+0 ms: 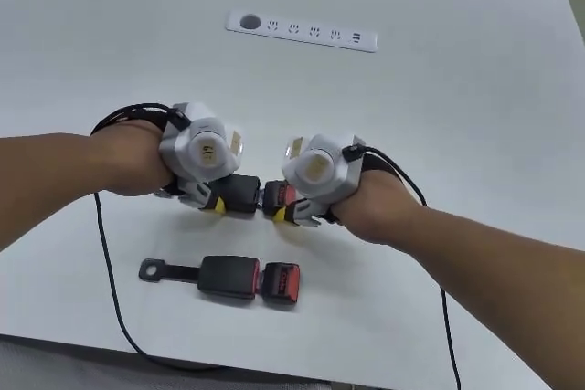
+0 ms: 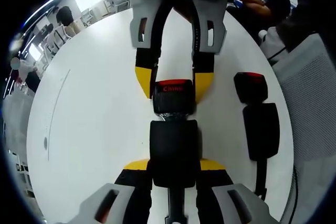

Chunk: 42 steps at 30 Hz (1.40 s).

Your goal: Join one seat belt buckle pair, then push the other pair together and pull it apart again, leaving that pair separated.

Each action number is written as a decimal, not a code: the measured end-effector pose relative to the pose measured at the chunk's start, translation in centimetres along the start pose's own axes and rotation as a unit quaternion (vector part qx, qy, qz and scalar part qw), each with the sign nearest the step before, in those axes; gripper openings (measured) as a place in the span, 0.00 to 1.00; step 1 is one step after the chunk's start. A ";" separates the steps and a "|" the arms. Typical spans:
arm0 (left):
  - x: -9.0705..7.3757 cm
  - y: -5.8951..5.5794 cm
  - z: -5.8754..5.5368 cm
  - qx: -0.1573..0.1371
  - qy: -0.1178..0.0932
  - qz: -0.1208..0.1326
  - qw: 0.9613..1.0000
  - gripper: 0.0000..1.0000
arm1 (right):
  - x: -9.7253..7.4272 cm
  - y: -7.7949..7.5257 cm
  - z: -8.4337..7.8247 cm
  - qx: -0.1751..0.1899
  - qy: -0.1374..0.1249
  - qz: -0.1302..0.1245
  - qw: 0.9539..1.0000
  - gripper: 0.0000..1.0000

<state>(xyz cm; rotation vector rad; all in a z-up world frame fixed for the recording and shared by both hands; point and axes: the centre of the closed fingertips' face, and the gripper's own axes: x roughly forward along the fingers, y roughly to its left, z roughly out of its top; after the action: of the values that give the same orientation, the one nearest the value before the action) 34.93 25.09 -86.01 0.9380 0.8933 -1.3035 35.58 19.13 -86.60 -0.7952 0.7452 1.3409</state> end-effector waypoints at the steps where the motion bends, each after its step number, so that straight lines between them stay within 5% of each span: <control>1: 0.0 0.0 0.0 -0.001 0.000 0.000 1.000 0.32 | -0.1 0.0 -0.1 0.002 0.000 0.000 1.000 0.35; 7: -0.1 0.1 -0.2 -0.009 -0.014 0.001 1.000 0.32 | -0.6 -0.1 -0.8 0.006 0.004 0.002 1.000 0.35; 20: 0.0 0.0 0.1 -0.004 0.000 -0.001 1.000 0.32 | -1.4 -0.1 -2.3 0.017 0.004 0.000 1.000 0.36; 42: -0.4 -0.2 0.0 -0.004 -0.002 0.006 1.000 0.33 | -7.7 0.4 -11.6 0.057 0.039 -0.034 0.997 0.37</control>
<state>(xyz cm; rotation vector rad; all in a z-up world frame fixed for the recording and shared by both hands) 34.67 25.21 -85.61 0.9334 0.8885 -1.2902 34.33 5.27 -86.38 -0.7789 0.8417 1.2002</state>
